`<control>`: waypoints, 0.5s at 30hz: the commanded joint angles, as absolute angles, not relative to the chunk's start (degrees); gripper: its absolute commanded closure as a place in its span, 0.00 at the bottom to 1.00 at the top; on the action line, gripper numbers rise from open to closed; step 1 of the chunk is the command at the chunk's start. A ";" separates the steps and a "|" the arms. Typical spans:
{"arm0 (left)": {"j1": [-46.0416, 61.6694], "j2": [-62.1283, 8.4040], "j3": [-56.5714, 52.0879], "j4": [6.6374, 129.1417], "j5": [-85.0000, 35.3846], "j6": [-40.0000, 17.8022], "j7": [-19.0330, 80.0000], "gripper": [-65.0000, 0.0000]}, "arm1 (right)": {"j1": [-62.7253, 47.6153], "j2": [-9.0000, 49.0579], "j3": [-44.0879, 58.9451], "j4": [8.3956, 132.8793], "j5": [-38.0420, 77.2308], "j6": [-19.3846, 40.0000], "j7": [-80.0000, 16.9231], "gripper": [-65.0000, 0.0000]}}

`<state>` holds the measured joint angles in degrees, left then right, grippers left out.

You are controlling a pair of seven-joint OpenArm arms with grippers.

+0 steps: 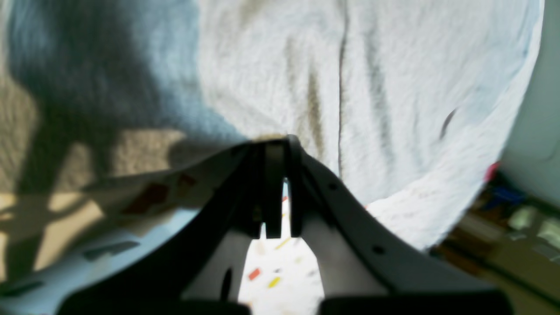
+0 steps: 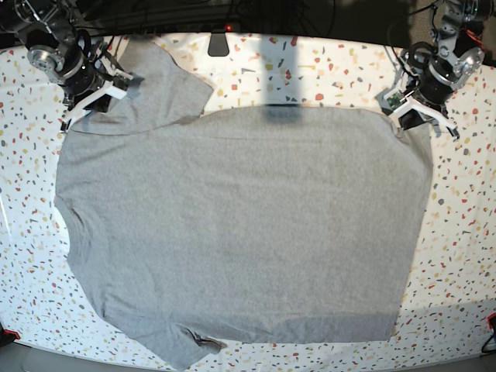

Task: Fold the T-shirt properly
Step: 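Pull the grasped shoulder corners away from the hem with both grippers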

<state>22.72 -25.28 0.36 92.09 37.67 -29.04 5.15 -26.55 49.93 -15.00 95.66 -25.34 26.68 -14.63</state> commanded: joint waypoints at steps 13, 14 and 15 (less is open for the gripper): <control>38.06 -25.74 -13.17 104.47 17.12 -28.34 -0.03 1.00 | -42.52 53.95 0.99 103.39 -15.81 25.45 -10.83 1.00; 39.05 -25.74 -13.91 104.95 16.14 -28.34 -0.54 1.00 | -44.42 53.93 2.72 104.27 -15.79 25.43 -10.72 1.00; 39.97 -25.74 -14.61 105.36 15.27 -28.34 -0.93 1.00 | -46.26 53.91 4.34 105.08 -15.79 25.41 -10.61 1.00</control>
<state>39.72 -25.02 -14.15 104.27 16.19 -28.82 0.36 -46.37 52.86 3.84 104.31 -16.01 25.85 -10.96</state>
